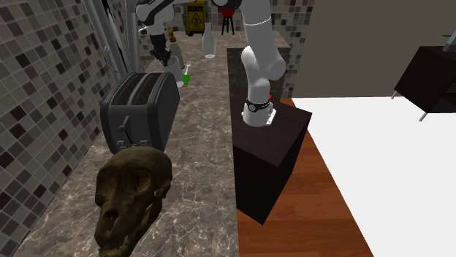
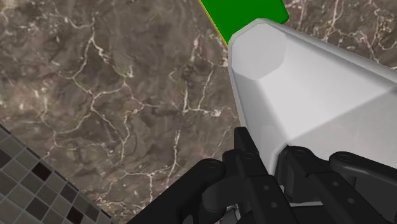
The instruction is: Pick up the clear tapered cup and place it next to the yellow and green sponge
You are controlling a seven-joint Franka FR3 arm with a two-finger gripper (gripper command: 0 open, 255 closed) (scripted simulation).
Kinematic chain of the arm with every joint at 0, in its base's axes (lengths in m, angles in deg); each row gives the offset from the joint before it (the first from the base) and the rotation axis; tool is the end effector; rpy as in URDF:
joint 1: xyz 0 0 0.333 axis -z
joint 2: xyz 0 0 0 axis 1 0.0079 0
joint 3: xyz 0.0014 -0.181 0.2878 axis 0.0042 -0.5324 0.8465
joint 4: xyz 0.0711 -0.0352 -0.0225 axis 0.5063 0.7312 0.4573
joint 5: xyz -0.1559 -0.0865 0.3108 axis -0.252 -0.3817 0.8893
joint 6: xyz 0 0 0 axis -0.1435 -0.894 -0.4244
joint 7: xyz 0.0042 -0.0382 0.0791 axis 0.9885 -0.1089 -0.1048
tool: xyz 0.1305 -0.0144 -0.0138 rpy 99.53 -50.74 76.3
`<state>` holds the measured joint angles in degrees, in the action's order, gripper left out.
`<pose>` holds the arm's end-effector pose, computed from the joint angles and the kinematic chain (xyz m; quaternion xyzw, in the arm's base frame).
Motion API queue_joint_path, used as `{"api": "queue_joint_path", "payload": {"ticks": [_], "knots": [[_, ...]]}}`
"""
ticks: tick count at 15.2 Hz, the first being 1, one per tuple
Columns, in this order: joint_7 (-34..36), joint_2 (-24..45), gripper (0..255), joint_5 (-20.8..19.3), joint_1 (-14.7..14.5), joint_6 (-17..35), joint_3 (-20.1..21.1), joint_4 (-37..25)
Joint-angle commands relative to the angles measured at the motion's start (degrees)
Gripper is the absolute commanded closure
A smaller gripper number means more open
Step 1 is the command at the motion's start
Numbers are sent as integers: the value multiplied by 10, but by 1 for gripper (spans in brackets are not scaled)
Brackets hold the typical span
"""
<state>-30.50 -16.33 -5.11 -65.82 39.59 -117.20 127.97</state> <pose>0.1348 -0.5348 0.4116 -0.9972 -0.0469 -0.0222 0.0543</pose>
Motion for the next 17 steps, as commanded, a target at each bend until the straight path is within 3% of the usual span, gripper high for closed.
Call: {"api": "queue_joint_path", "payload": {"ticks": [1, 5, 6, 11, 15, 17], "knots": [[0, 1, 255, 0, 0, 1, 0, 2], [0, 1, 255, 0, 0, 1, 0, 2], [0, 1, 0, 0, 0, 2, 0, 3], [0, 1, 0, 0, 0, 1, 0, 2], [16, -20, 0, -24, -3, -64, -13, -53], [16, -20, 0, -25, -3, -64, -13, -53]]}}
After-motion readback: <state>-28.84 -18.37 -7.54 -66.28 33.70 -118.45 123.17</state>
